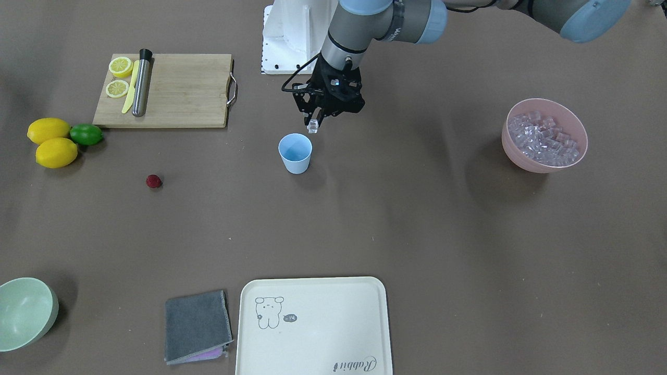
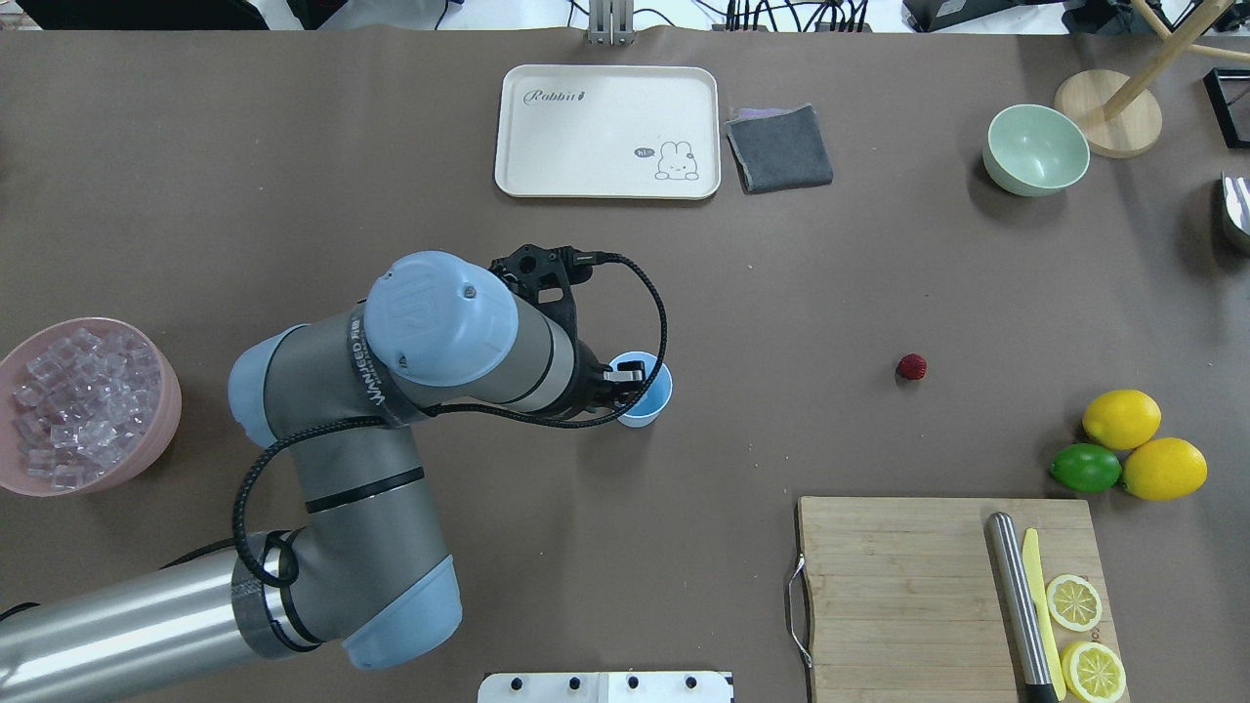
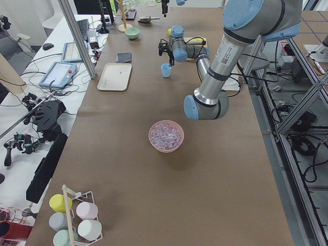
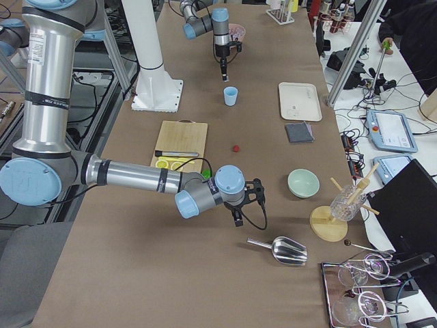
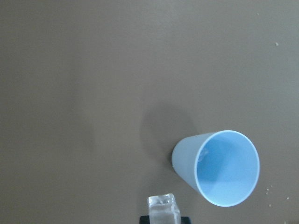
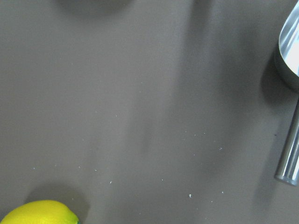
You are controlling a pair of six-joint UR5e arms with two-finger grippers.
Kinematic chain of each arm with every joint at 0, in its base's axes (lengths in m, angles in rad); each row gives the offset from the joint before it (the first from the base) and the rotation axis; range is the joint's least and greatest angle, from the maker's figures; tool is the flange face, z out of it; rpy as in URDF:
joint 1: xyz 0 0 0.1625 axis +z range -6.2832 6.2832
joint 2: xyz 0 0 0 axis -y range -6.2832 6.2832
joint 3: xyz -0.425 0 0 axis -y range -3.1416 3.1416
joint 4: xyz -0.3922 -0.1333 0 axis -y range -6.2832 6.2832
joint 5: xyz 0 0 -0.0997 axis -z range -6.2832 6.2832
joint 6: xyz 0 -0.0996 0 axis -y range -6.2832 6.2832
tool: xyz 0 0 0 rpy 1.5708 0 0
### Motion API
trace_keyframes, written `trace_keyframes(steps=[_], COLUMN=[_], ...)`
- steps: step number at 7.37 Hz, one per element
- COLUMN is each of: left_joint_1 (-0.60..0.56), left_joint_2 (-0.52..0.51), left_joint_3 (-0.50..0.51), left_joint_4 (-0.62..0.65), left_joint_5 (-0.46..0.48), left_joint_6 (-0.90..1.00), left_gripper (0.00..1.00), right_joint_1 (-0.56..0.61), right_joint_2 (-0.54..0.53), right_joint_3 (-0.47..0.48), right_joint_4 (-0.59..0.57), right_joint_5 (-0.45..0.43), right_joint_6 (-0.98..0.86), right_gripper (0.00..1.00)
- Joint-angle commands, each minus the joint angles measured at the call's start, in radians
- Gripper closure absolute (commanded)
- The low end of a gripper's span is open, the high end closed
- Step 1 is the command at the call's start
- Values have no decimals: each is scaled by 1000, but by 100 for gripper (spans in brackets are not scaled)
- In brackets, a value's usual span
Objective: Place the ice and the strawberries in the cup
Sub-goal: 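Carry the second ice cube with the left gripper over the cup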
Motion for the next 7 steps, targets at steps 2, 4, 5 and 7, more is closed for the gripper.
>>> trace_keyframes(steps=[2,4,5,7], left_joint_1=[10,21,12,-1], left_joint_2=[-110,-100,-100,-69], left_joint_3=[74,87,88,113], left_joint_4=[3,3,4,-7], left_joint_5=[57,85,85,84], left_joint_6=[8,80,124,140], left_gripper=[100,100,100,100], right_joint_1=[0,-2,-2,-2], right_joint_2=[0,2,2,2], right_joint_3=[-1,-3,-4,-7], right_joint_4=[0,-2,-2,-2], right_joint_5=[2,3,3,3], right_joint_6=[-5,-5,-3,0], right_gripper=[0,0,0,0])
